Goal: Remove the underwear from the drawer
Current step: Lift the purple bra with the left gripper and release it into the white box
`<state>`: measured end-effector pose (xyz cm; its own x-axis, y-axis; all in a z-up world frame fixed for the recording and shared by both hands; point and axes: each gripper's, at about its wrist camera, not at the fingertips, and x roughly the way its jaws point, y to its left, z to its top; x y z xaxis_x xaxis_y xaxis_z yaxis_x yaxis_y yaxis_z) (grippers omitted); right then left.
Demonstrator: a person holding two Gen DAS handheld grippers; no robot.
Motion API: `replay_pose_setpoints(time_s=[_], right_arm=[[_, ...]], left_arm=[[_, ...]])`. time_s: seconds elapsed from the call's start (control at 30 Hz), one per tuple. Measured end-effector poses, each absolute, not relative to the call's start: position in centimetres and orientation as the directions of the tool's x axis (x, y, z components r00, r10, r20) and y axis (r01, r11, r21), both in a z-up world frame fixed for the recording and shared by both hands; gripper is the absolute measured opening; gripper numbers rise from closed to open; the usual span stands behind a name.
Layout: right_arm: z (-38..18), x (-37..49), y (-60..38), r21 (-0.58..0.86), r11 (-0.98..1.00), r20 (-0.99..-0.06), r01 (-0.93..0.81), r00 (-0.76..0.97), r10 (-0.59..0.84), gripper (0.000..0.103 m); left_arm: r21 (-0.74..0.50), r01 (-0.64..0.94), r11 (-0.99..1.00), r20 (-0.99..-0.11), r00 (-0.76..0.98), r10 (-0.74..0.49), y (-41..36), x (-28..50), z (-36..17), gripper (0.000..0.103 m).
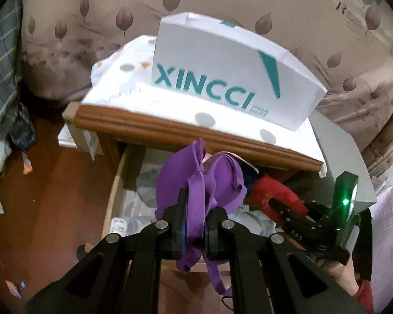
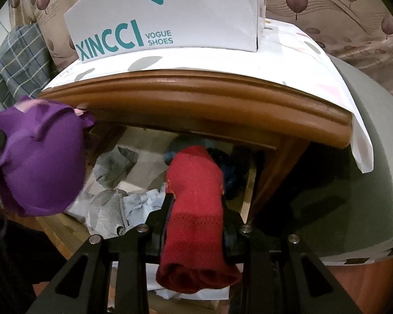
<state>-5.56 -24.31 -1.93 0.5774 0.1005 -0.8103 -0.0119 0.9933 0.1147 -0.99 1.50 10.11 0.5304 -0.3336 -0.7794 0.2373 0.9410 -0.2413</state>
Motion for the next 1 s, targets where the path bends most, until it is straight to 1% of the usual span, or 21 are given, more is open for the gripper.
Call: replay_pose_setpoints(time_s=[0.2,0.37,0.43,0.63,0.77,0.87,1.0], right_arm=[[-1.9,-5.5,-24.5,0.120,0.993,-0.809,-0.007,0.578,0.102,0.030],[-1.9,-5.6,-24.4,0.121,0.993,-0.809,-0.006,0.579,0.102,0.030],[-1.9,-5.6,-24.4,0.119,0.993,-0.810,-0.007,0.578,0.101,0.030],[-1.9,-5.6,-24.4,0.129,0.992,-0.810,-0.009,0.575,0.111,0.030],[-1.9,-5.5,-24.3,0.132,0.991,-0.810,-0.010,0.575,0.113,0.030],[-1.9,-5.6,-24.3,0.133,0.991,-0.811,-0.011,0.574,0.115,0.030],[-1.9,-5.5,-24.2,0.133,0.991,-0.812,-0.014,0.571,0.117,0.030]], left_arm=[[-0.225,0.277,0.934,-0.742,0.572,-0.349,1.6,-1.8,14.0,0.007],[-0.241,0.304,0.922,-0.701,0.602,-0.382,1.4,-1.7,18.5,0.007],[-0.227,0.314,0.922,-0.679,0.628,-0.381,1.2,-1.4,20.4,0.007],[-0.155,0.338,0.928,-0.606,0.710,-0.360,0.5,0.9,27.0,0.008],[-0.152,0.342,0.928,-0.567,0.739,-0.365,0.0,4.0,31.0,0.008],[-0.127,0.329,0.936,-0.561,0.754,-0.341,-0.8,6.7,32.8,0.008],[-0.071,0.318,0.945,-0.587,0.753,-0.297,-2.3,10.4,33.1,0.008]])
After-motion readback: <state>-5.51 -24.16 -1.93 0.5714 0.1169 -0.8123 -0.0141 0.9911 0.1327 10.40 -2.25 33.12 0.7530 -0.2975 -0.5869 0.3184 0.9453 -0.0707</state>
